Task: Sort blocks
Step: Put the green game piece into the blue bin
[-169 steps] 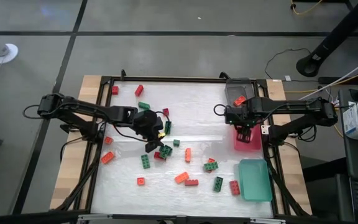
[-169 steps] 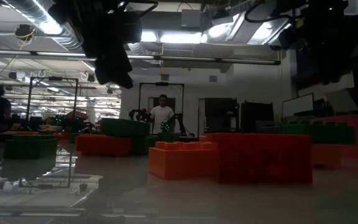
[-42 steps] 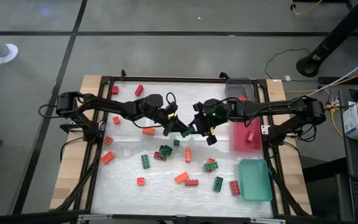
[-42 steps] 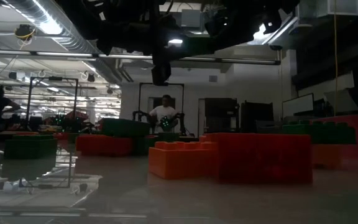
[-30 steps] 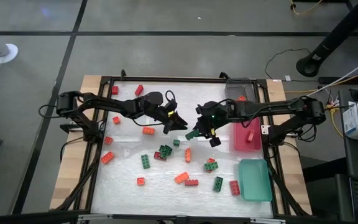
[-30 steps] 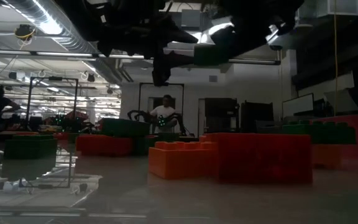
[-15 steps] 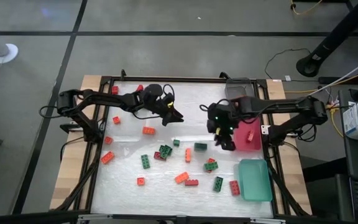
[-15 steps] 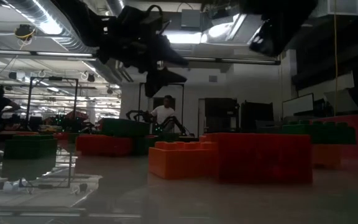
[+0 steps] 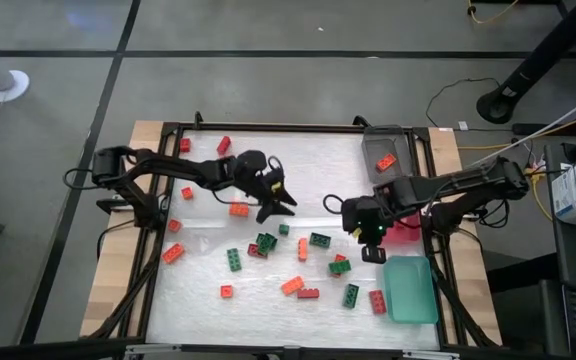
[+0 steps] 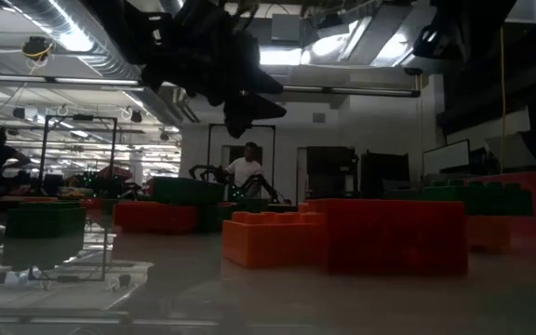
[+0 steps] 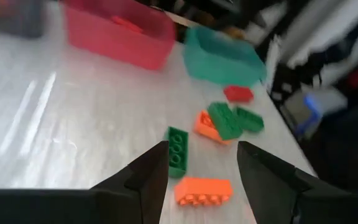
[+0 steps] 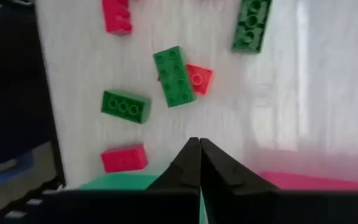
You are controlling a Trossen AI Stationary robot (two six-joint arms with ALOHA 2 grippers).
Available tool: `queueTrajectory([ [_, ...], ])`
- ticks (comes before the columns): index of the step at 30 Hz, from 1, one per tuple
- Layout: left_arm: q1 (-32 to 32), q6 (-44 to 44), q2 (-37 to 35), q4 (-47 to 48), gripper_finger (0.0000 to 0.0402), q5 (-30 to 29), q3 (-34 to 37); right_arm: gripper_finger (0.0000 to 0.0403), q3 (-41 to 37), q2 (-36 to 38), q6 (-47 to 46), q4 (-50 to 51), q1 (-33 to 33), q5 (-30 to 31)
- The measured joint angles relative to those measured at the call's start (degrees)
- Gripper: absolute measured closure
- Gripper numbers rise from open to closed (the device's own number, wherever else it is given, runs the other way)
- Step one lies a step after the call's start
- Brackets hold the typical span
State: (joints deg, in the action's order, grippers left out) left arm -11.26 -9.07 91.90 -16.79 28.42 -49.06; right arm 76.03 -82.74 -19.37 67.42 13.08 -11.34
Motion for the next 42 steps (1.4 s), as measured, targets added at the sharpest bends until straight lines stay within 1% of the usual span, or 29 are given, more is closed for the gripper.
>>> queueTrajectory([
  [3,2.5,5.2,0.0,0.1,0.0224,-4.0,0.0,0.0391,0.0,0.0,-0.2,-0.3,1.1,4.4],
  [5,3.5,6.6,0.0,0.1,0.0224,-6.1,0.0,0.0374,0.0,0.0,-0.4,-0.8,1.4,6.4],
  [8,4.3,6.7,0.0,0.5,0.0224,-6.6,0.0,0.0336,0.0,-0.6,-2.9,-4.4,1.2,9.2],
  [11,4.5,6.6,0.0,2.7,0.0224,-6.6,0.0,0.0286,0.0,-2.3,-4.5,-8.6,1.1,12.9],
  [13,4.5,6.5,0.0,4.1,0.0224,-6.6,0.0,0.0251,0.0,-4.1,-4.5,-10.9,1.1,13.7],
  [17,4.5,7.2,0.0,7.7,0.0224,-6.7,0.0,0.0186,0.0,-9.6,-4.4,-13.2,1.2,13.3],
  [22,4.5,8.0,0.0,11.0,0.0224,-6.8,0.0,0.0132,-0.1,-17.1,-2.9,-13.5,0.6,14.8],
  [24,4.5,8.0,0.0,11.7,0.0224,-6.8,0.0,0.0120,-0.1,-19.5,-1.2,-13.5,0.3,14.8],
  [28,4.5,8.0,0.0,12.5,0.0224,-6.8,0.0,0.0107,0.0,-23.0,-1.3,-13.9,-1.0,13.5],
  [33,4.5,8.3,0.0,13.3,0.0224,-6.8,0.0,0.0108,0.0,-25.2,-1.3,-14.4,-2.3,13.3],
  [42,4.5,9.5,0.0,14.5,0.0224,-6.8,0.0,0.0109,0.0,-26.3,-0.9,-20.1,-2.4,13.3],
])
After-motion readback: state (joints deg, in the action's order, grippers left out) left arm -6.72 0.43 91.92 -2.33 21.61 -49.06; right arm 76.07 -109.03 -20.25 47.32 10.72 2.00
